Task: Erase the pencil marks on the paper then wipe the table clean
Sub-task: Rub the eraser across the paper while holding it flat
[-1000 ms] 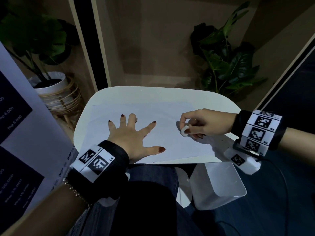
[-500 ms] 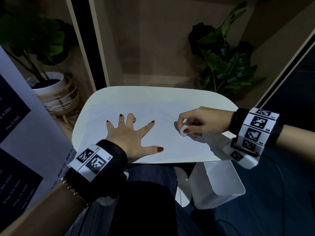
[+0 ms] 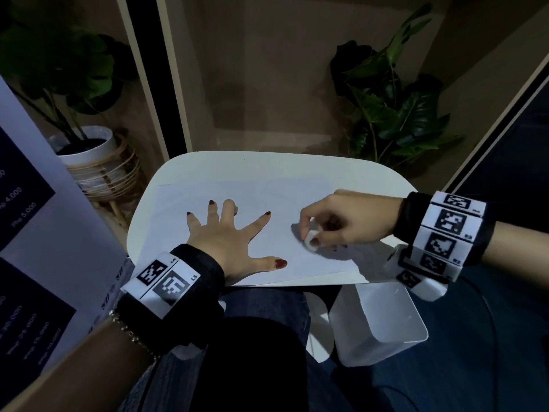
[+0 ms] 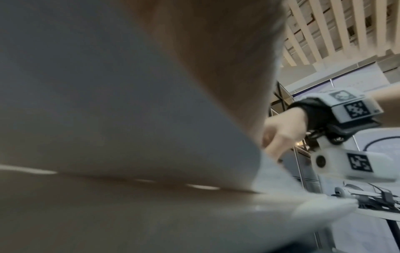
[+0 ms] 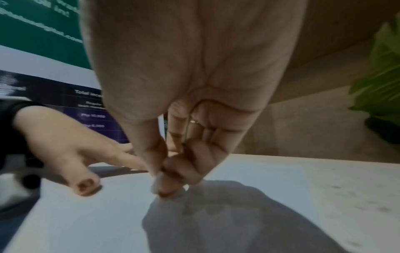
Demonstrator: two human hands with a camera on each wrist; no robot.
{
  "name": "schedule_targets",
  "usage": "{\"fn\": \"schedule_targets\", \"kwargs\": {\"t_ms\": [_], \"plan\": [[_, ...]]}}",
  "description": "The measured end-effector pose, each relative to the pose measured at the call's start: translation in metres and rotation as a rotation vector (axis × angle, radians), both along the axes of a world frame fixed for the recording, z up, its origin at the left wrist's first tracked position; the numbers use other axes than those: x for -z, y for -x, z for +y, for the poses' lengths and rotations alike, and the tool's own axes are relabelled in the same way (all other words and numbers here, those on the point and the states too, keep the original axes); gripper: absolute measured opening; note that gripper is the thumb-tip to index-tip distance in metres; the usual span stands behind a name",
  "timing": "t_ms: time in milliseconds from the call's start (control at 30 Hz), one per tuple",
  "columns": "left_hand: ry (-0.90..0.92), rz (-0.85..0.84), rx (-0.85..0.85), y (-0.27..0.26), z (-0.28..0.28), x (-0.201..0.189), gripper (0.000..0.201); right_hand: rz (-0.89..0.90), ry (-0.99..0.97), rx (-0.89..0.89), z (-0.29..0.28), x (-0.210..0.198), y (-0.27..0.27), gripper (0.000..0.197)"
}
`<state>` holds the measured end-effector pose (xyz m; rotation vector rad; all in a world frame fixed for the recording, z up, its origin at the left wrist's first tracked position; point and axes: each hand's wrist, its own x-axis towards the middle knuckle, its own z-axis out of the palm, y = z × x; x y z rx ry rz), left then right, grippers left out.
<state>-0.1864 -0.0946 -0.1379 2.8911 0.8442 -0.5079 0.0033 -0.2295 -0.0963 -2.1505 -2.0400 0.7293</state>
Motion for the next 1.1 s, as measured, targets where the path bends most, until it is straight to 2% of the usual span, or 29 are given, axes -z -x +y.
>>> {"fn": "schedule_targets", "kwargs": {"t_ms": [100, 300, 467, 533, 667, 800, 867, 1000, 1100], "plan": [[-0.001, 0.008, -0.006, 0.0, 0.0, 0.001, 0.092, 0.111, 0.078, -0.067, 0.001, 0.003, 0.014, 0.012], [0.007, 0.008, -0.003, 0.0, 0.0, 0.0, 0.094, -0.165, 0.0, 0.095, 0.008, -0.007, -0.025, 0.004], [0.0, 0.013, -0.008, 0.0, -0.001, 0.0, 0.092, 0.07, 0.067, -0.065, 0.006, 0.001, 0.014, 0.01], [0.001, 0.017, -0.007, -0.001, -0.001, -0.001, 0.092, 0.024, 0.049, -0.04, 0.007, 0.001, 0.005, 0.011], [0.007, 0.013, -0.01, 0.0, -0.001, -0.002, 0.092, -0.178, -0.011, 0.06, 0.011, -0.005, -0.02, 0.004], [-0.004, 0.018, -0.011, -0.002, -0.001, -0.001, 0.092, 0.02, 0.047, -0.042, 0.011, 0.001, 0.005, 0.009], [0.002, 0.024, -0.014, -0.002, -0.001, -0.002, 0.092, 0.052, 0.08, -0.037, 0.011, 0.001, 0.003, 0.012], [-0.006, 0.032, -0.014, -0.002, -0.003, -0.003, 0.093, -0.166, 0.043, 0.052, 0.022, -0.009, -0.026, 0.005], [-0.011, 0.032, -0.014, -0.003, -0.002, -0.002, 0.093, -0.152, -0.015, 0.06, 0.032, -0.015, -0.015, 0.004]]}}
